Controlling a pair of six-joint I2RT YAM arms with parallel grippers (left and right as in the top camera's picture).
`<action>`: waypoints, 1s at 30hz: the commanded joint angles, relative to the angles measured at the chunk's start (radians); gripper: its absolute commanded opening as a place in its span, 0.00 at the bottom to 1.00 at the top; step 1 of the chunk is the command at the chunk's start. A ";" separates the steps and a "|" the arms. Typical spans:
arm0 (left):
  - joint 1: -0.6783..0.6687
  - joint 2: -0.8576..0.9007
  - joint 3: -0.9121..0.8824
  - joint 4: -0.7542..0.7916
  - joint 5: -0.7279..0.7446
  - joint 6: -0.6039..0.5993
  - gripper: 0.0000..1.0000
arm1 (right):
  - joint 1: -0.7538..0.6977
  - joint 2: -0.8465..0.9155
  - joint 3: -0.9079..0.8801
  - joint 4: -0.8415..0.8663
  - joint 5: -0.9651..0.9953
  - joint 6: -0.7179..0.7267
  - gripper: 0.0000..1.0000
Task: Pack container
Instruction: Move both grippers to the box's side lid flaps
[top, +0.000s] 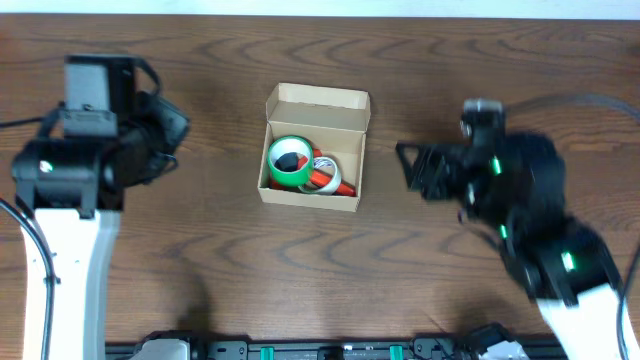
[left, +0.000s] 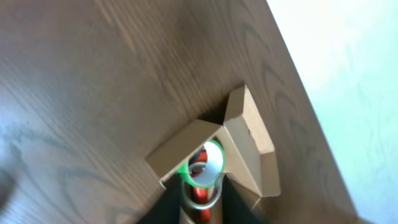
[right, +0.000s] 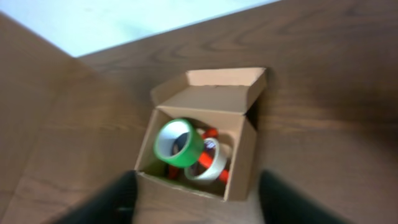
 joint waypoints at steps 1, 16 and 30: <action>0.085 0.077 0.018 0.014 0.145 0.085 0.06 | -0.068 0.153 0.097 -0.009 -0.077 0.019 0.18; 0.183 0.527 0.018 0.114 0.542 0.266 0.06 | -0.229 0.525 0.126 -0.007 -0.277 0.058 0.01; 0.163 0.809 0.018 0.223 0.750 0.305 0.06 | -0.229 0.771 0.124 0.044 -0.316 0.111 0.01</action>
